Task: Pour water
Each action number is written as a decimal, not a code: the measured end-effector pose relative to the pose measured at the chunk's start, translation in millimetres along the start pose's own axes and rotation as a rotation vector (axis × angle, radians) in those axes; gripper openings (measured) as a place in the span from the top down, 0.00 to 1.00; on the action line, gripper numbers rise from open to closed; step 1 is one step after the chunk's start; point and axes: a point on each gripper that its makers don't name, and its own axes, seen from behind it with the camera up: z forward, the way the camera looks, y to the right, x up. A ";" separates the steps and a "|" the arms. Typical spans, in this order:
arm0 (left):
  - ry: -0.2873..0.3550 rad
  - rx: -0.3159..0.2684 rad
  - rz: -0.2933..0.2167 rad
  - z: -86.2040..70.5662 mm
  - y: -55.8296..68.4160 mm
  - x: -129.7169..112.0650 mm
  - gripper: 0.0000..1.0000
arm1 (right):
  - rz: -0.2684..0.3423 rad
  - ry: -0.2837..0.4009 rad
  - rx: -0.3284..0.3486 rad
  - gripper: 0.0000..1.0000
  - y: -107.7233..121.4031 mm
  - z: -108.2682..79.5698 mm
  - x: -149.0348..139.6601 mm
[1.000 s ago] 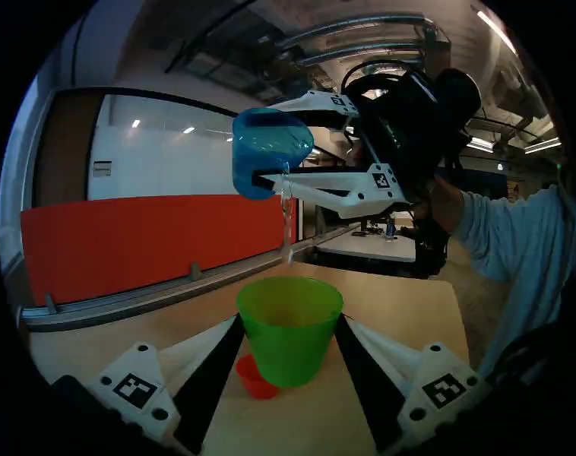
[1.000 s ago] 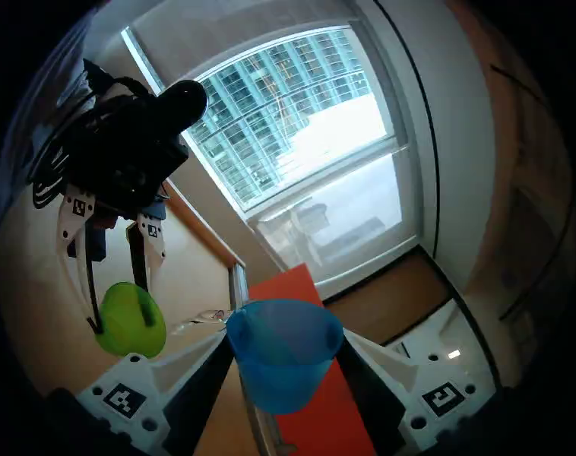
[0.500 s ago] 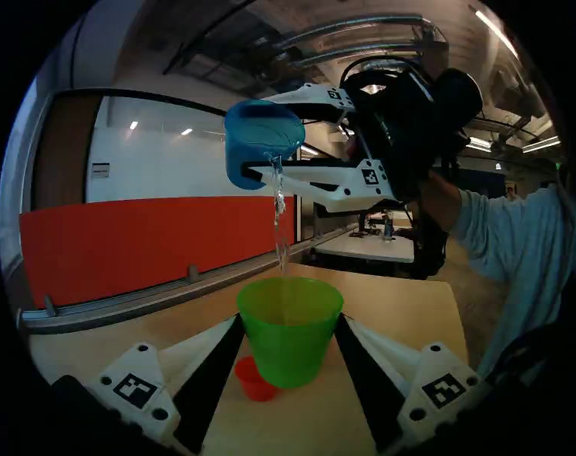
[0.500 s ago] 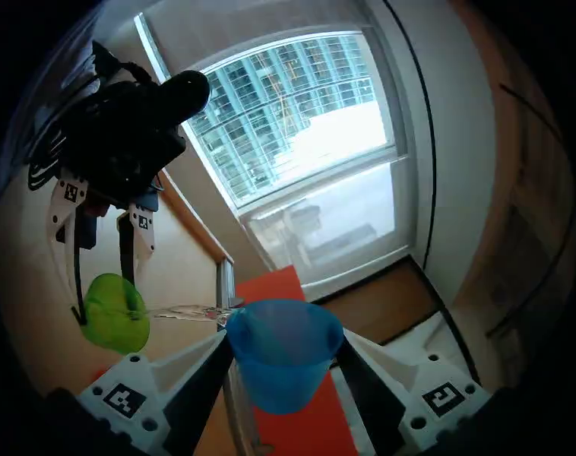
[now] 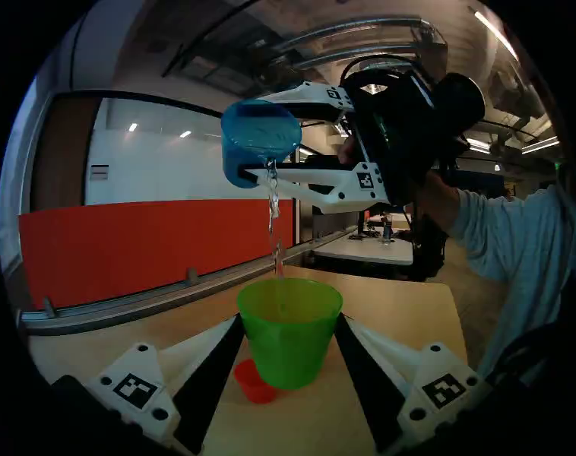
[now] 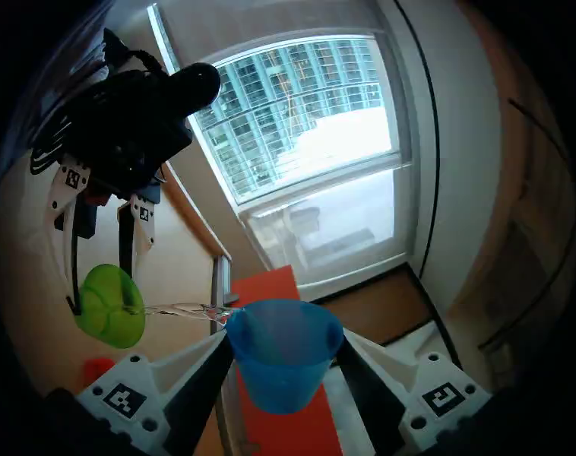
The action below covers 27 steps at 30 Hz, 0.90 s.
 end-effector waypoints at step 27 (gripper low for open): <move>0.012 0.001 0.004 3.7 -0.9 6.3 0.15 | -0.111 0.000 -0.020 0.10 10.9 2.5 1.4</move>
